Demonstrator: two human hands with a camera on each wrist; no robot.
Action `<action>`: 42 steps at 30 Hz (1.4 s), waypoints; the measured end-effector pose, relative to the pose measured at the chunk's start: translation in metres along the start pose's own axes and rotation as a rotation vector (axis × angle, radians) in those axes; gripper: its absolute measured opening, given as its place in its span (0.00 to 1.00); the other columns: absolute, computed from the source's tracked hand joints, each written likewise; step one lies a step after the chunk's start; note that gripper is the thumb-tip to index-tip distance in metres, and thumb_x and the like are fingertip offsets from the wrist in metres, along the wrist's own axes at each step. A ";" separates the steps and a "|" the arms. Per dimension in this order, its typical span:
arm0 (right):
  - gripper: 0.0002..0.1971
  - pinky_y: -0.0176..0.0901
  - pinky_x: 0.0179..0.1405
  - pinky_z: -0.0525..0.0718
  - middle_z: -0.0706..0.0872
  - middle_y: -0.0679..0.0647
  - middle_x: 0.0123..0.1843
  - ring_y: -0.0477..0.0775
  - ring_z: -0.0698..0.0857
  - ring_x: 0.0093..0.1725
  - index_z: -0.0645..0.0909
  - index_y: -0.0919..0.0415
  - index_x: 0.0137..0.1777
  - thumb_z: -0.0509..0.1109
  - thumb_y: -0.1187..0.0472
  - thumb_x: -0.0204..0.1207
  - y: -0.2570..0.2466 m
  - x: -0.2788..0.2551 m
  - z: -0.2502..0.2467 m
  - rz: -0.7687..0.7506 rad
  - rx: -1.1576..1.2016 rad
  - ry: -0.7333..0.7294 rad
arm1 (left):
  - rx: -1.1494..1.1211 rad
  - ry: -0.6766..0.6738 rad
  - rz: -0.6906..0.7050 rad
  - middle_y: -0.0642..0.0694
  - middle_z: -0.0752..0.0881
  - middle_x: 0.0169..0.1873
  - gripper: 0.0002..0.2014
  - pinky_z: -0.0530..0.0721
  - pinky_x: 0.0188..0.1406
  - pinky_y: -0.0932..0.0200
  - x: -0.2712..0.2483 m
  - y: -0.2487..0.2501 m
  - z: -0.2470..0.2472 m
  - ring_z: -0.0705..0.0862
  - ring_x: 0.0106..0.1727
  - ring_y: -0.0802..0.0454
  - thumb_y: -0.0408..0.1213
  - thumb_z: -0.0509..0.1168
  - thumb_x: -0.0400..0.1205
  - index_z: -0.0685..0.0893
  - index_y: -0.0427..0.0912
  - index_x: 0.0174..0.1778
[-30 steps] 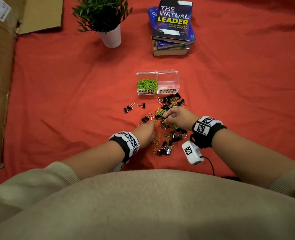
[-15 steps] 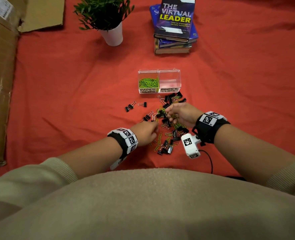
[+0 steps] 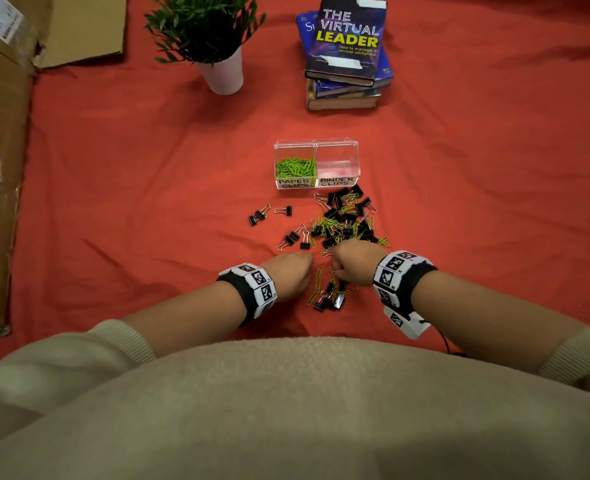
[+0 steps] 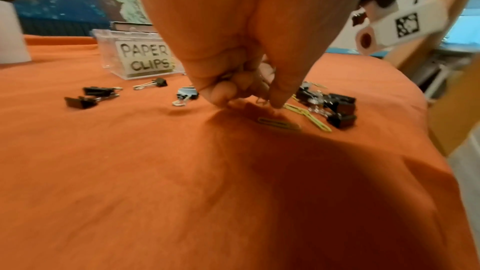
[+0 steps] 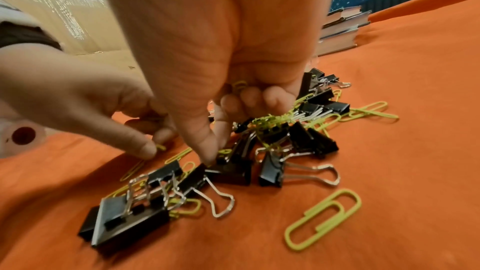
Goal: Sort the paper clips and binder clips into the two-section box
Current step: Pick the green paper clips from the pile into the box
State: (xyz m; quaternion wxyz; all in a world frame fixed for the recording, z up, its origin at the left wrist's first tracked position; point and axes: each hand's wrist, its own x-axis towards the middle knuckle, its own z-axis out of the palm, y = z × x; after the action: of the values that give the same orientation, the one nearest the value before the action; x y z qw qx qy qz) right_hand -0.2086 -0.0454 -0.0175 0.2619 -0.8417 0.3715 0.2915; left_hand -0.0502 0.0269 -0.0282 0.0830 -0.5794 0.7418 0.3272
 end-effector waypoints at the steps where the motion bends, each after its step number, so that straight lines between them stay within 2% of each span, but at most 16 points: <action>1: 0.12 0.42 0.27 0.73 0.76 0.54 0.31 0.56 0.76 0.32 0.71 0.60 0.30 0.62 0.64 0.76 0.000 0.001 0.000 0.000 -0.004 -0.010 | -0.071 0.020 -0.020 0.37 0.81 0.53 0.08 0.77 0.52 0.50 0.000 -0.002 -0.003 0.81 0.54 0.39 0.35 0.58 0.82 0.75 0.35 0.53; 3: 0.09 0.42 0.28 0.74 0.79 0.56 0.35 0.55 0.76 0.33 0.73 0.60 0.35 0.62 0.64 0.77 0.001 0.001 0.000 -0.009 0.051 0.014 | -0.203 0.045 -0.068 0.37 0.82 0.50 0.06 0.76 0.49 0.51 -0.001 -0.006 -0.010 0.81 0.51 0.41 0.33 0.56 0.83 0.75 0.36 0.52; 5: 0.04 0.43 0.31 0.78 0.82 0.57 0.40 0.53 0.78 0.35 0.74 0.60 0.41 0.63 0.62 0.76 0.005 -0.001 -0.003 -0.004 0.241 0.078 | -0.308 0.050 -0.107 0.37 0.84 0.48 0.03 0.77 0.48 0.50 -0.002 -0.012 -0.017 0.81 0.49 0.41 0.32 0.56 0.83 0.73 0.40 0.50; 8: 0.05 0.36 0.25 0.75 0.81 0.53 0.35 0.48 0.77 0.30 0.75 0.58 0.39 0.65 0.61 0.76 0.012 -0.003 -0.014 0.046 0.582 0.143 | -0.423 0.014 -0.157 0.41 0.83 0.43 0.06 0.79 0.47 0.50 -0.003 -0.021 -0.022 0.80 0.43 0.45 0.30 0.54 0.83 0.73 0.45 0.48; 10: 0.06 0.37 0.24 0.76 0.83 0.55 0.34 0.49 0.78 0.28 0.77 0.58 0.37 0.67 0.62 0.76 0.013 -0.004 -0.021 0.056 0.767 0.137 | -0.489 0.004 -0.186 0.44 0.81 0.39 0.10 0.79 0.43 0.51 -0.003 -0.023 -0.024 0.78 0.39 0.47 0.28 0.52 0.81 0.75 0.45 0.48; 13: 0.06 0.37 0.23 0.77 0.83 0.56 0.32 0.49 0.78 0.25 0.80 0.61 0.43 0.64 0.70 0.76 0.009 -0.005 -0.027 0.041 1.048 0.082 | -0.451 -0.021 -0.176 0.48 0.81 0.41 0.13 0.72 0.40 0.59 -0.005 -0.018 -0.023 0.76 0.39 0.51 0.27 0.51 0.81 0.80 0.42 0.51; 15: 0.11 0.35 0.22 0.78 0.82 0.55 0.30 0.47 0.78 0.24 0.82 0.63 0.49 0.59 0.73 0.76 0.007 -0.005 -0.028 0.037 1.110 0.045 | -0.377 -0.049 -0.141 0.45 0.84 0.46 0.12 0.73 0.43 0.61 -0.006 -0.013 -0.019 0.78 0.42 0.51 0.29 0.52 0.82 0.81 0.40 0.51; 17: 0.11 0.36 0.26 0.80 0.82 0.53 0.31 0.47 0.79 0.26 0.83 0.65 0.50 0.59 0.71 0.78 0.004 -0.003 -0.027 0.029 1.015 0.031 | -0.259 -0.069 -0.084 0.44 0.86 0.48 0.09 0.79 0.49 0.57 -0.008 -0.009 -0.012 0.82 0.47 0.46 0.34 0.55 0.82 0.81 0.42 0.51; 20: 0.06 0.38 0.35 0.81 0.84 0.49 0.35 0.44 0.80 0.31 0.86 0.63 0.46 0.68 0.62 0.76 -0.004 -0.001 -0.021 -0.053 0.643 0.071 | -0.065 -0.091 0.013 0.46 0.86 0.49 0.08 0.83 0.48 0.51 -0.012 -0.008 -0.004 0.84 0.50 0.44 0.36 0.61 0.76 0.79 0.47 0.50; 22: 0.04 0.39 0.37 0.79 0.82 0.44 0.35 0.44 0.80 0.34 0.86 0.58 0.45 0.70 0.63 0.73 -0.011 0.000 -0.016 -0.145 0.421 0.057 | 0.036 -0.101 0.071 0.45 0.85 0.52 0.09 0.83 0.49 0.50 -0.014 -0.008 -0.002 0.83 0.53 0.44 0.36 0.64 0.76 0.79 0.47 0.52; 26: 0.10 0.44 0.42 0.83 0.86 0.50 0.45 0.52 0.83 0.44 0.83 0.54 0.50 0.68 0.65 0.70 -0.016 0.004 -0.006 -0.255 0.111 0.045 | 0.139 -0.094 0.083 0.41 0.82 0.57 0.12 0.80 0.52 0.48 -0.014 -0.008 0.000 0.82 0.59 0.41 0.38 0.64 0.79 0.79 0.42 0.57; 28: 0.12 0.48 0.44 0.85 0.86 0.52 0.48 0.55 0.84 0.47 0.82 0.53 0.53 0.68 0.64 0.70 -0.016 0.005 -0.004 -0.263 0.050 0.033 | 0.182 -0.088 0.068 0.40 0.81 0.59 0.13 0.79 0.53 0.48 -0.014 -0.009 0.002 0.81 0.61 0.40 0.40 0.63 0.80 0.78 0.39 0.58; 32: 0.09 0.48 0.43 0.82 0.86 0.55 0.49 0.58 0.84 0.49 0.80 0.55 0.53 0.69 0.62 0.73 -0.014 0.007 0.001 -0.272 -0.029 0.018 | 0.202 -0.107 0.042 0.38 0.80 0.61 0.15 0.78 0.57 0.49 -0.013 -0.010 0.003 0.80 0.63 0.39 0.42 0.61 0.83 0.76 0.36 0.61; 35: 0.06 0.48 0.43 0.80 0.85 0.56 0.49 0.58 0.83 0.49 0.81 0.57 0.50 0.67 0.61 0.74 -0.013 0.009 0.006 -0.276 -0.027 0.029 | 0.179 -0.103 0.033 0.36 0.81 0.59 0.14 0.77 0.54 0.49 -0.014 -0.009 0.006 0.81 0.60 0.37 0.41 0.59 0.83 0.77 0.35 0.60; 39: 0.06 0.49 0.45 0.79 0.84 0.58 0.48 0.59 0.82 0.47 0.80 0.62 0.46 0.63 0.64 0.76 -0.013 0.008 0.011 -0.267 0.037 0.061 | -0.052 -0.093 -0.027 0.35 0.84 0.50 0.08 0.77 0.47 0.51 -0.014 -0.012 0.004 0.83 0.52 0.36 0.36 0.61 0.80 0.77 0.36 0.51; 42: 0.07 0.48 0.48 0.80 0.82 0.60 0.48 0.56 0.80 0.44 0.80 0.65 0.45 0.62 0.64 0.78 -0.009 0.006 0.006 -0.230 0.191 0.097 | -0.204 -0.060 -0.066 0.37 0.84 0.49 0.07 0.72 0.43 0.58 -0.012 -0.011 -0.005 0.82 0.50 0.41 0.32 0.60 0.80 0.76 0.35 0.53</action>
State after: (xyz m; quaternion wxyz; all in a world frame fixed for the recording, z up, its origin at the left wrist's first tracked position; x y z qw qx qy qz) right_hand -0.2000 -0.0393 -0.0241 0.3542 -0.8629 0.3109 0.1822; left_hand -0.0354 0.0322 -0.0225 0.0566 -0.5987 0.6826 0.4152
